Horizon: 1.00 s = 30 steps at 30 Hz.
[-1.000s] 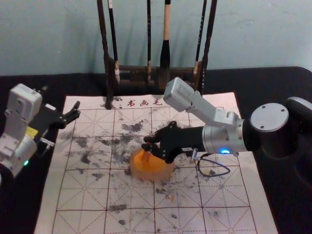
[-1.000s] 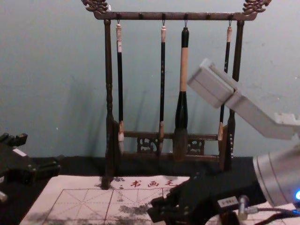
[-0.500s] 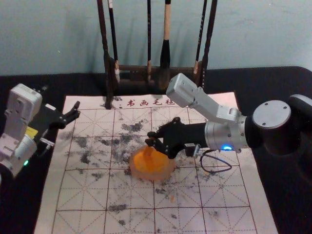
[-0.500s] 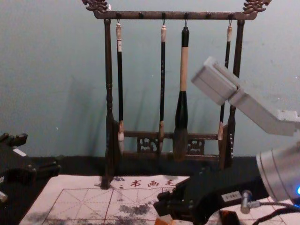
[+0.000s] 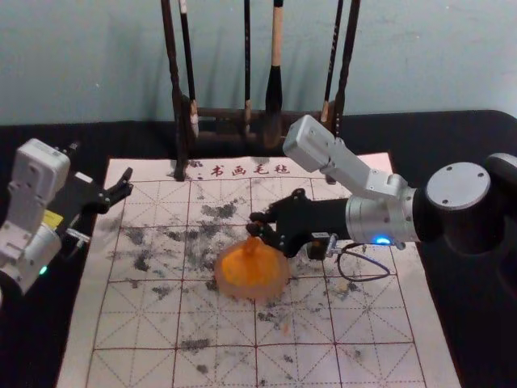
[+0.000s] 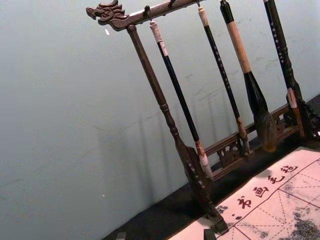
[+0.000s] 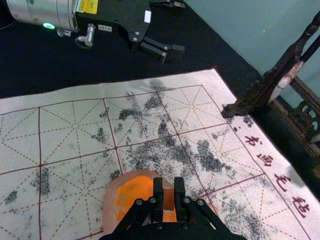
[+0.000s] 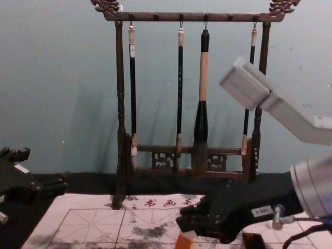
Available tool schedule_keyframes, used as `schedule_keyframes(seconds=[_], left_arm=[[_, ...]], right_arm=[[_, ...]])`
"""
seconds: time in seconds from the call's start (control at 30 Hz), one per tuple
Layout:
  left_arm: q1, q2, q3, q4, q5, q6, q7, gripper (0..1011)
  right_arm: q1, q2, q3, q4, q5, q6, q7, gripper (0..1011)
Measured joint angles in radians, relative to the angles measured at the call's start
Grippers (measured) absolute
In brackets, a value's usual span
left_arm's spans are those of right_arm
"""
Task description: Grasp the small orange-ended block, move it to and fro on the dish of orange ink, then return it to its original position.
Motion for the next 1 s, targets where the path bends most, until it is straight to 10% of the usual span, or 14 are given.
schedule_keyframes(seconds=[1.0], left_arm=[[0.000, 0.000, 0.000, 0.000, 0.000, 0.000, 0.000, 1001]], right_arm=[[-0.051, 0.083, 0.017, -0.072, 0.016, -0.022, 0.024, 132]])
